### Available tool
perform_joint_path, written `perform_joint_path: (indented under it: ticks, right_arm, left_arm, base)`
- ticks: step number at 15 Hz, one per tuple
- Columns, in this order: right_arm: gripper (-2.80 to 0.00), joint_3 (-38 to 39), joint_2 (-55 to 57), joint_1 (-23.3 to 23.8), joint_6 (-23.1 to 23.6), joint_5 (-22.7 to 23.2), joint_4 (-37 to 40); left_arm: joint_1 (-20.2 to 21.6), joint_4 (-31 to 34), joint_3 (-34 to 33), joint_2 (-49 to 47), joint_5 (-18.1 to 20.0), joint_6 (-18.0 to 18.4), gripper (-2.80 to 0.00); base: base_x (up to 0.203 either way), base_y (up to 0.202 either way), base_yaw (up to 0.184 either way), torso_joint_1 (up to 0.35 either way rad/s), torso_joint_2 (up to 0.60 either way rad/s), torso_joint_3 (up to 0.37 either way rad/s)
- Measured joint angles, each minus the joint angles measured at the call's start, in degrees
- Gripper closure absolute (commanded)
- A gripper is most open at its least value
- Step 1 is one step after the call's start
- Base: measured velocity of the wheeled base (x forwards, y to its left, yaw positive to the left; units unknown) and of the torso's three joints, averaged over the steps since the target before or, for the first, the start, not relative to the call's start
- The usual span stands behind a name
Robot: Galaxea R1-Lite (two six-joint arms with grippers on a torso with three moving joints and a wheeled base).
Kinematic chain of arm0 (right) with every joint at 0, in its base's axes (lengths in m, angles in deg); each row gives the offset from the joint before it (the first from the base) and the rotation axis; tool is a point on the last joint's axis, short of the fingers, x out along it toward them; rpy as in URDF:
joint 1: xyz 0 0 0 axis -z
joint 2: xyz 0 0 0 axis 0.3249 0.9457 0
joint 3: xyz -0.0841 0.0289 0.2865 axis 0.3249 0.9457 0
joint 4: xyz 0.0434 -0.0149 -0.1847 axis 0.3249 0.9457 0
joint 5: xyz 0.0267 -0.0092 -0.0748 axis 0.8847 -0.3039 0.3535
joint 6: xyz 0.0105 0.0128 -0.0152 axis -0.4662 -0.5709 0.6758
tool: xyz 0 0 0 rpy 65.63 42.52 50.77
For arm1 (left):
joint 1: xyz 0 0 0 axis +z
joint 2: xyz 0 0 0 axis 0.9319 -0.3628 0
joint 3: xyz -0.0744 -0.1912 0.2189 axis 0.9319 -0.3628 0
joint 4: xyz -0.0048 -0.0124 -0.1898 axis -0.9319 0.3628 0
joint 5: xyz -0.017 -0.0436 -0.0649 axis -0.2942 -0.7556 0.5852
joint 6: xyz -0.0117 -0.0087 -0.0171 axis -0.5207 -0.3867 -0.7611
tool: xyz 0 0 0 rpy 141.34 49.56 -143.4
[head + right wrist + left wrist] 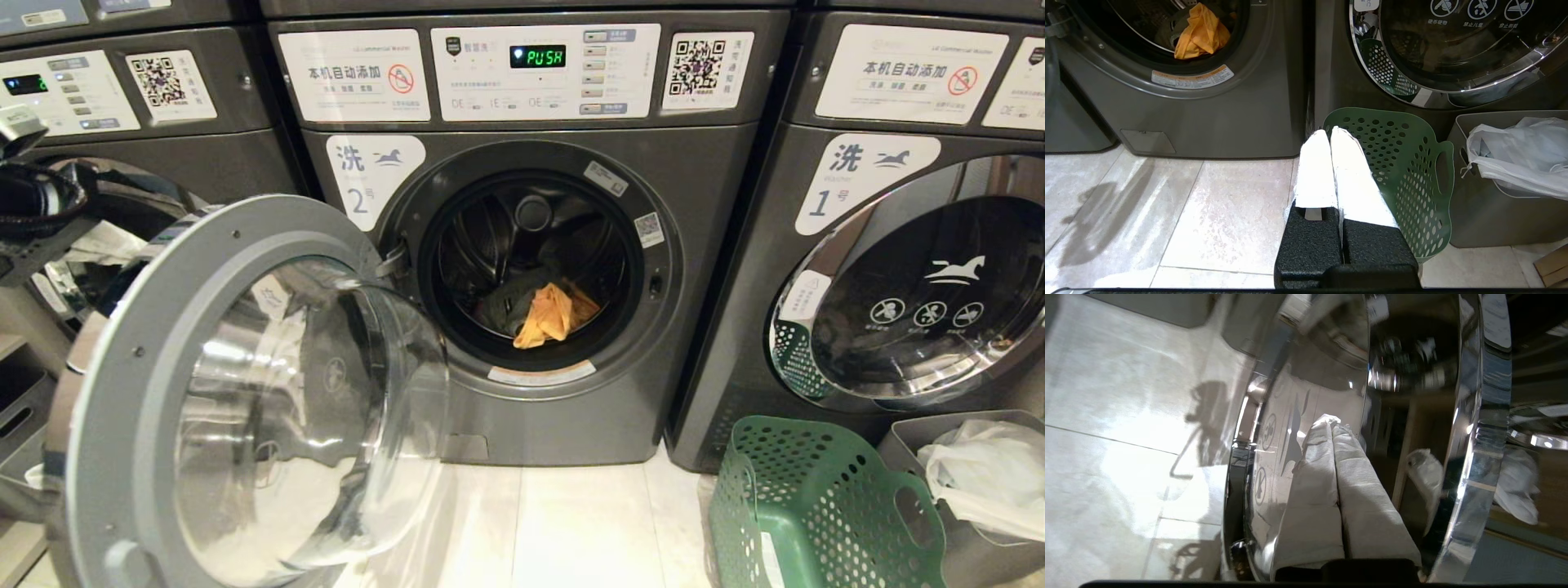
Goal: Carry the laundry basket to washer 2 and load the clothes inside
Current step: Close the washing machine door with the left hand
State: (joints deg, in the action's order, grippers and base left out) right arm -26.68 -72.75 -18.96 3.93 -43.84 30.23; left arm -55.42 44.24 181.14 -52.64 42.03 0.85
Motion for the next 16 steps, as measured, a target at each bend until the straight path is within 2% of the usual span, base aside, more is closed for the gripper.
perform_joint_path:
  ticks: [2,4,7,9,11,13,14,16]
  right_arm:
    - [0.00,0.00,0.00,0.05,0.02,0.00,0.00]
    - [0.00,0.00,0.00,0.00,0.00,0.00,0.00]
    - [0.00,0.00,0.00,0.05,0.00,-0.01,0.00]
    - [0.00,0.00,0.00,0.00,0.00,0.00,0.00]
    - [0.00,-0.02,0.00,0.00,0.13,0.00,0.00]
    - [0.00,-0.05,0.00,0.00,0.53,0.00,0.00]
    - [0.00,-0.07,0.00,0.00,0.95,0.05,0.06]
    - [0.00,-0.21,0.00,-0.05,2.25,0.56,0.53]
  left_arm:
    - [-8.33,-0.11,-0.01,1.62,-0.23,-5.33,0.00]
    - [-18.54,-3.07,-0.01,2.78,-0.47,-11.14,0.00]
    - [-33.83,-13.45,-0.01,2.07,-0.78,-17.08,0.00]
    - [-41.51,-22.47,-0.01,-0.96,-3.76,-18.72,0.00]
    - [-44.30,-31.49,-0.04,-3.93,-12.10,-18.44,0.00]
    - [-43.79,-38.06,-0.13,-4.94,-24.08,-15.33,0.00]
    - [-41.86,-39.81,-0.39,-4.61,-28.81,-13.27,0.00]
    - [-34.99,-41.40,-2.11,-2.67,-37.37,-8.54,0.00]
  base:
    - [0.000,0.000,0.000,0.000,0.00,0.000]
    - [0.000,0.000,0.000,0.000,0.00,0.000]
    - [0.000,0.000,0.000,0.000,0.00,0.000]
    - [0.000,0.000,0.000,0.000,0.00,0.000]
    - [0.000,0.000,0.000,0.000,0.00,0.000]
    - [0.000,0.000,0.000,0.000,0.00,0.000]
    - [0.000,0.000,0.000,0.000,0.00,0.000]
    - [0.000,0.000,0.000,0.000,0.00,0.000]
